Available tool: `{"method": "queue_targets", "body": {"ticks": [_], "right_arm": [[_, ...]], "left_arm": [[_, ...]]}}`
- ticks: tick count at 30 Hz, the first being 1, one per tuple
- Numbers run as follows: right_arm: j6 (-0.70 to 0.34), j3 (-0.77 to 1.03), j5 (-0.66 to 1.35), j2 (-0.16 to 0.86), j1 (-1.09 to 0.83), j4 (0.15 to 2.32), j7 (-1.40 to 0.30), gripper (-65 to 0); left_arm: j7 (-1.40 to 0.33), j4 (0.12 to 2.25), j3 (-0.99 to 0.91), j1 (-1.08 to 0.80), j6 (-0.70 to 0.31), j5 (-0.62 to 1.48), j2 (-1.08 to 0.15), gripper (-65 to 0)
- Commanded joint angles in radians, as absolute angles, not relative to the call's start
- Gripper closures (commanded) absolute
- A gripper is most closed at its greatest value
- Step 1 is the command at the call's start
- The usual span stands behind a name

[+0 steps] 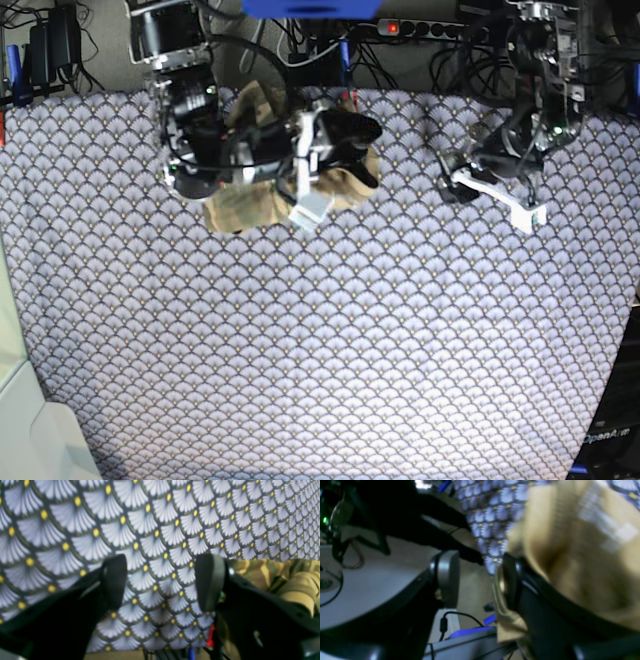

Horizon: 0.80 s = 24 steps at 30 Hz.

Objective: Fold the T-shirt properly

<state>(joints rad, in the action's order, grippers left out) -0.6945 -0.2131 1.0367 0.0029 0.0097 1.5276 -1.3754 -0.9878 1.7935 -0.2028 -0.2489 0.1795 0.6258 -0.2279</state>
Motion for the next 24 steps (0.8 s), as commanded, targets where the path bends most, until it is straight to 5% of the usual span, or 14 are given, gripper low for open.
{"method": "queue_targets", "body": {"ticks": [1, 11, 20, 24], "right_arm": [[-0.698, -0.222, 1.069, 0.002, 0.041, 1.549, -1.36, -30.3], [-0.698, -0.24, 1.069, 0.091, 0.137, 1.704, -1.36, -28.7], [-0.698, -0.191, 1.067, 0.223, 0.148, 1.776, -1.331, -8.1], [-0.698, -0.186, 1.067, 0.231, 0.105, 1.776, -1.31, -5.8]], "left_arm": [[-0.98, 1.813, -0.209, -0.243, 0.176, 0.634, -0.237, -42.1], [-0.98, 1.813, -0.213, -0.26, 0.174, 0.633, -0.257, -42.1], [-0.98, 1.879, -0.214, -0.26, 0.174, 0.633, -0.26, -42.1], [-0.98, 1.903, -0.214, -0.254, 0.174, 0.634, -0.257, -42.1]]}}
